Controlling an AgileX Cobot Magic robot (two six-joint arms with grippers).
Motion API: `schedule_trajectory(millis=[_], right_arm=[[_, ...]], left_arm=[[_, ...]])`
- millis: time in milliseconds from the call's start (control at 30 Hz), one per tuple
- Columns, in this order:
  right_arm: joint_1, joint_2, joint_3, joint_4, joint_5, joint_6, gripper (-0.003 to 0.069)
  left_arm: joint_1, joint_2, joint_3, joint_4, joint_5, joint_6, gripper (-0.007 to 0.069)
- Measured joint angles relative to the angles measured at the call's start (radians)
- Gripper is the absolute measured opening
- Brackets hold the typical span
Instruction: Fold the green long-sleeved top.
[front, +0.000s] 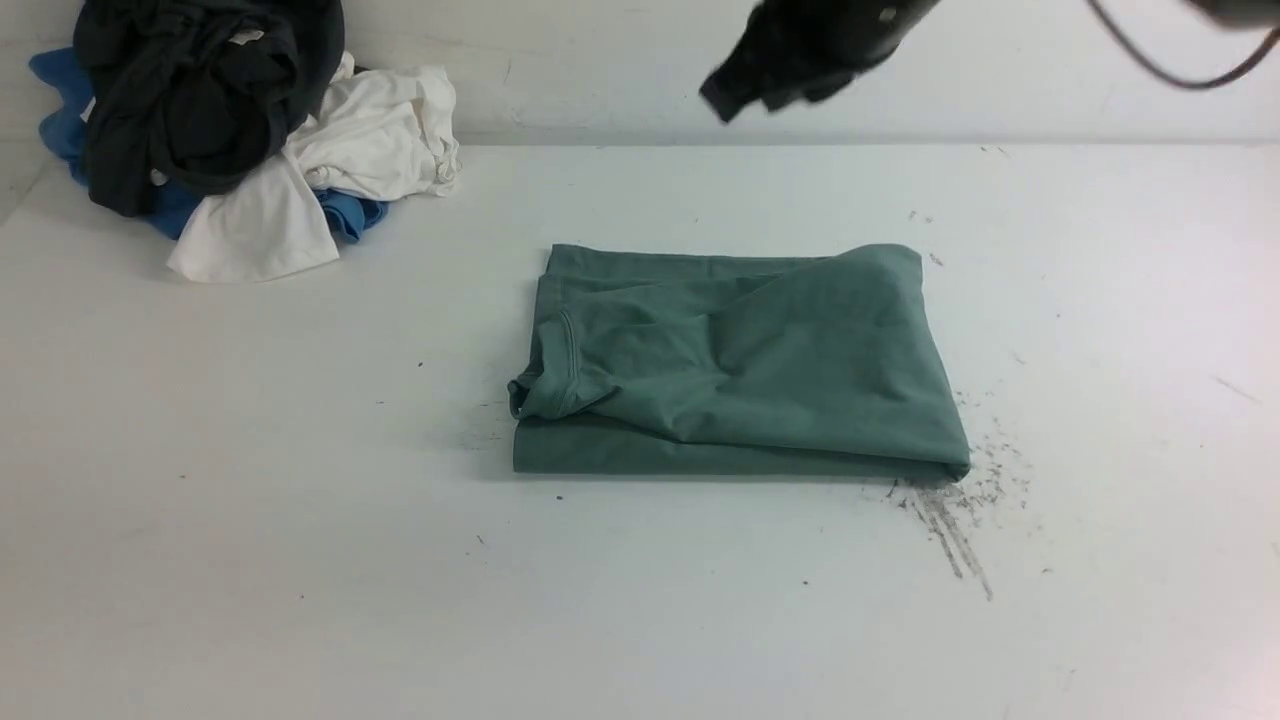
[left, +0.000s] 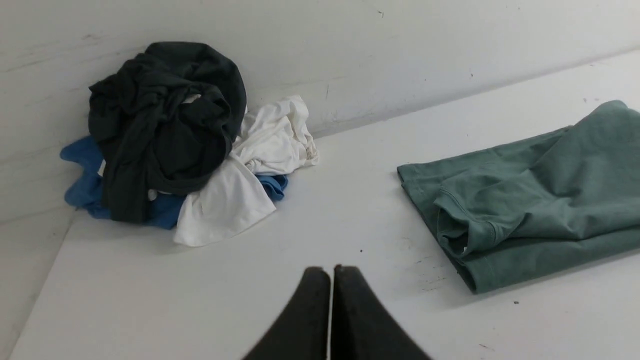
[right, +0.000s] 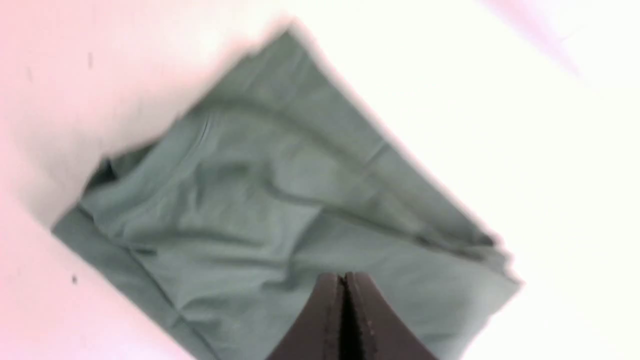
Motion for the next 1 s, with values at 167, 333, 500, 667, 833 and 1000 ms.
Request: schedule_trajectory(millis=[167,333,500,667,833,1000], right_arm=[[0.076,-0.19,0.1,-0.077,0.007,0.08,-0.0013],[0.122,-0.368,0.307,-0.057,0.012,0.139,-0.0013],[0.15,-0.567,0.705,0.075,-0.089,0.163,-0.0013],[0.175,-0.773,1.18,0.226,-0.41,0.134,-0.0012],[0.175,-0.985,1.596,0.311,-0.737,0.084,-0.0011],[0.175,-1.106,1.754,0.363,-0.862,0.081,-0.001]], left_arm=[[-0.022,-0.124,0.109,0.0,-0.091,-0.004,-0.0007],[-0.046,-0.197,0.167,0.0,-0.185,0.001,-0.0007],[-0.047,-0.199,0.185,0.006,-0.21,0.001,-0.0007],[-0.047,-0.199,0.185,0.008,-0.2,0.001,-0.0007],[-0.047,-0.199,0.185,0.008,-0.199,0.001,-0.0007],[-0.047,-0.199,0.185,0.008,-0.198,0.001,-0.0007]])
